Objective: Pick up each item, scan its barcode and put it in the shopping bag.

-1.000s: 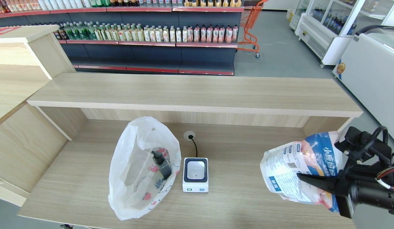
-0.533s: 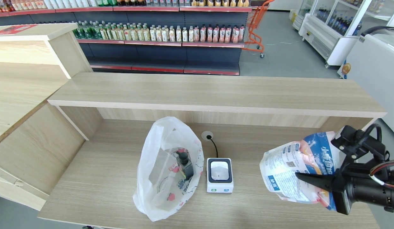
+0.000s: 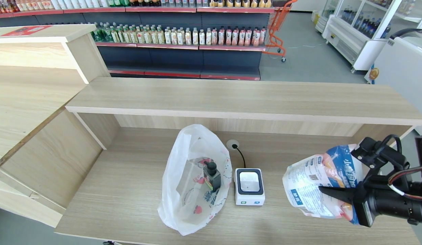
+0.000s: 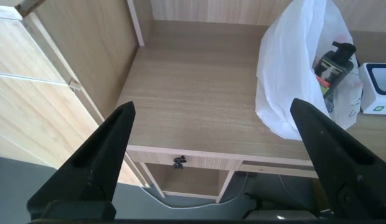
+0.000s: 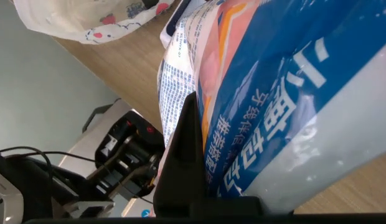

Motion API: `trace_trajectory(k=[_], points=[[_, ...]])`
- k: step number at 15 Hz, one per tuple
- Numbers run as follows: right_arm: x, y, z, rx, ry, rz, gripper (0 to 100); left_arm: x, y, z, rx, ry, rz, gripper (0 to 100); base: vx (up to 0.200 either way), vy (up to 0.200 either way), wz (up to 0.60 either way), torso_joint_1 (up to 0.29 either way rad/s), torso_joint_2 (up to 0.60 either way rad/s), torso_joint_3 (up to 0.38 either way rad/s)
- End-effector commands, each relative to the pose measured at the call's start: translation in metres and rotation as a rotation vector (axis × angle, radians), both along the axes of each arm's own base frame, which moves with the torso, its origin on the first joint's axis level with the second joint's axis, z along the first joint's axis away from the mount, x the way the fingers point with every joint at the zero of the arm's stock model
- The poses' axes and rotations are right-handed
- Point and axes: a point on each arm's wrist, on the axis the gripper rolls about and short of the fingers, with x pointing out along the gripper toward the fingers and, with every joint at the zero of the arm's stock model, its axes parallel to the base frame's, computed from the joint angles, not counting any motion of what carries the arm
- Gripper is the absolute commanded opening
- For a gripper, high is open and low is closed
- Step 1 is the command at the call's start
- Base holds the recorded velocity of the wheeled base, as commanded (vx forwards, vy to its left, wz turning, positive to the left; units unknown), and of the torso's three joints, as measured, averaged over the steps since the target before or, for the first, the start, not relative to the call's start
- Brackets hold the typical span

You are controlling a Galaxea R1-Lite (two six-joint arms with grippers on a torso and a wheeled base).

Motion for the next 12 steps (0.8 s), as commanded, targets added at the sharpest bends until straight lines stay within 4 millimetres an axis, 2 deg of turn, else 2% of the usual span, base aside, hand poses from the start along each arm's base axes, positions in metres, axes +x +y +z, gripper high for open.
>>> trace_trajectory(k=[1,3,7,10,12], points=[[0.001,0.000,-0.003,-0.002,0.016,0.003,0,0.000,0.000,0.000,0.000,0.001,0.000,100,0.200,0.000,0.00,-0.002,0.01,0.002],[-0.003,0.001,-0.009,0.007,0.042,0.030,0,0.000,0.000,0.000,0.000,0.001,0.000,100,0.200,0.000,0.00,-0.007,0.00,0.005],[0.009,0.004,-0.019,-0.026,0.053,0.070,0,0.000,0.000,0.000,0.000,0.001,0.000,100,0.000,0.000,0.00,0.000,0.00,0.000],[0.027,0.010,-0.028,-0.072,-0.087,0.242,0,0.000,0.000,0.000,0.000,0.001,0.000,100,0.000,0.000,0.00,0.000,0.00,0.000],[0.054,0.001,-0.050,-0.183,-0.253,0.410,0,0.000,0.000,0.000,0.000,0.001,0.000,100,0.000,0.000,0.00,0.000,0.00,0.000]])
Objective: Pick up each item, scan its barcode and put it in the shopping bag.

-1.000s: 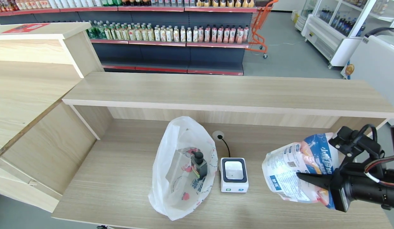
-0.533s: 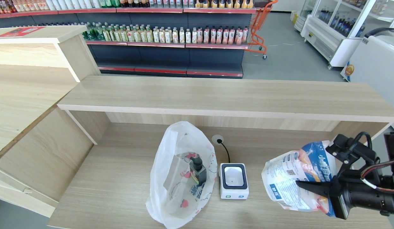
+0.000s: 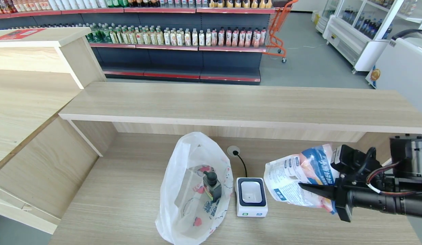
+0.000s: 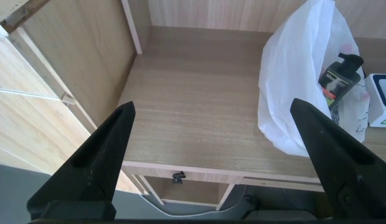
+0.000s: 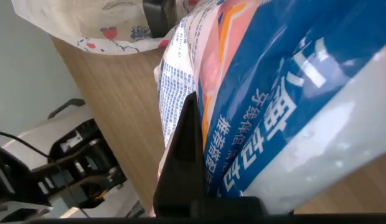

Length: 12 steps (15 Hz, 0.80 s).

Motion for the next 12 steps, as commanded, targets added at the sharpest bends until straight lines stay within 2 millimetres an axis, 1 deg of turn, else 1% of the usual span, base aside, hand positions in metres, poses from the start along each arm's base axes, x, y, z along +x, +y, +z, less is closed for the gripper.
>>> trace_trajectory(k=[1,3,7,8,9,10,12], points=[[0.032,-0.016,-0.036,-0.068,-0.064,0.118,0,0.000,0.000,0.000,0.000,0.001,0.000,100,0.000,0.000,0.00,0.000,0.00,0.000],[0.041,-0.023,-0.054,-0.117,-0.129,0.200,0,0.000,0.000,0.000,0.000,0.001,0.000,100,0.000,0.000,0.00,0.000,0.00,0.000],[0.055,-0.028,-0.072,-0.181,-0.211,0.322,0,0.000,0.000,0.000,0.000,0.001,0.000,100,0.000,0.000,0.00,0.000,0.00,0.000],[0.059,-0.027,-0.078,-0.189,-0.233,0.363,0,0.000,0.000,0.000,0.000,0.001,0.000,100,0.000,0.000,0.00,0.000,0.00,0.000],[0.059,-0.026,-0.079,-0.190,-0.233,0.369,0,0.000,0.000,0.000,0.000,0.001,0.000,100,0.000,0.000,0.00,0.000,0.00,0.000],[0.066,-0.020,-0.083,-0.197,-0.267,0.394,0,0.000,0.000,0.000,0.000,0.000,0.000,100,0.000,0.000,0.00,0.000,0.00,0.000],[0.082,-0.012,-0.083,-0.179,-0.330,0.431,0,0.000,0.000,0.000,0.000,0.001,0.000,100,0.000,0.000,0.00,0.000,0.00,0.000]])
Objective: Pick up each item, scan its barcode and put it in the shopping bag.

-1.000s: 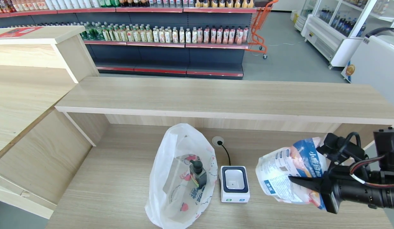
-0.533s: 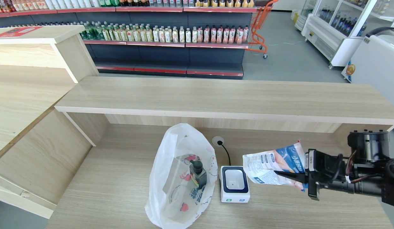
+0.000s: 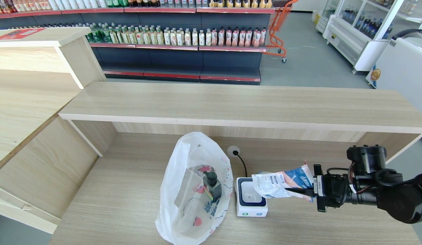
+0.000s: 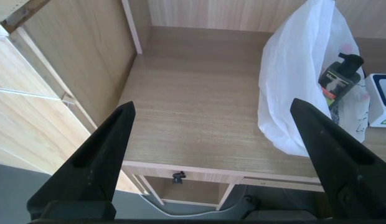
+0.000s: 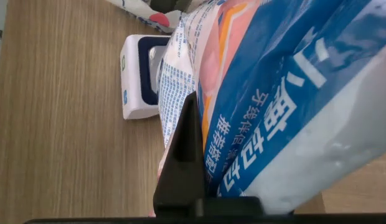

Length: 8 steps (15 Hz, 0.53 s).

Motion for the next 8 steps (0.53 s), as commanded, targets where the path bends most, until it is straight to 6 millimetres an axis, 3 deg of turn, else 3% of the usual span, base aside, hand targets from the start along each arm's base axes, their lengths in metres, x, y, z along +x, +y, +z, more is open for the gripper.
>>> trace_trajectory(k=[1,8], points=[[0.015,0.007,-0.012,0.018,0.012,0.053,0,0.000,0.000,0.000,0.000,0.001,0.000,100,0.000,0.000,0.00,0.000,0.00,0.000],[0.046,0.028,-0.029,0.051,-0.027,0.156,0,0.000,0.000,0.000,0.000,0.001,0.000,100,0.000,0.000,0.00,0.000,0.00,0.000]])
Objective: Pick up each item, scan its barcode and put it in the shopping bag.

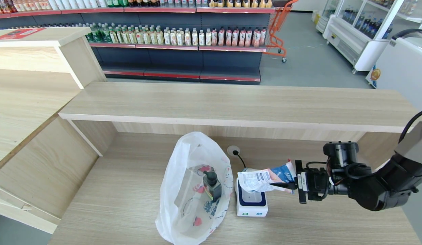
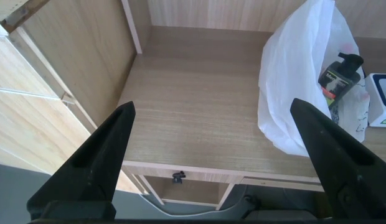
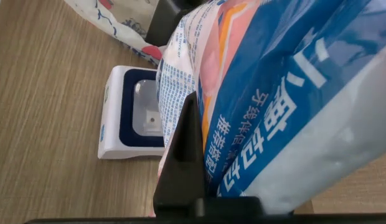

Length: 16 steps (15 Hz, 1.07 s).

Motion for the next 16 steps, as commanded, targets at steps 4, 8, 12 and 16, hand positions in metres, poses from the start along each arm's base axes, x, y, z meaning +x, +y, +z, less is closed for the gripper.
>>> trace_trajectory(k=[4,8,12,16], points=[[0.022,0.013,-0.019,0.002,-0.012,0.029,0,0.000,0.000,0.000,0.000,0.001,0.002,100,0.000,0.000,0.00,0.000,0.00,0.000],[0.023,0.017,-0.020,0.003,-0.019,0.040,0,0.000,0.000,0.000,0.000,0.001,0.000,100,0.000,0.000,0.00,0.000,0.00,0.000],[0.022,0.017,-0.018,0.004,-0.023,0.038,0,0.000,0.000,0.000,0.000,0.001,0.000,100,0.000,0.000,0.00,0.000,0.00,0.000],[0.020,0.007,-0.006,0.024,-0.004,-0.001,0,0.000,0.000,0.000,0.000,0.001,0.000,100,0.000,0.000,0.00,0.000,0.00,0.000]])
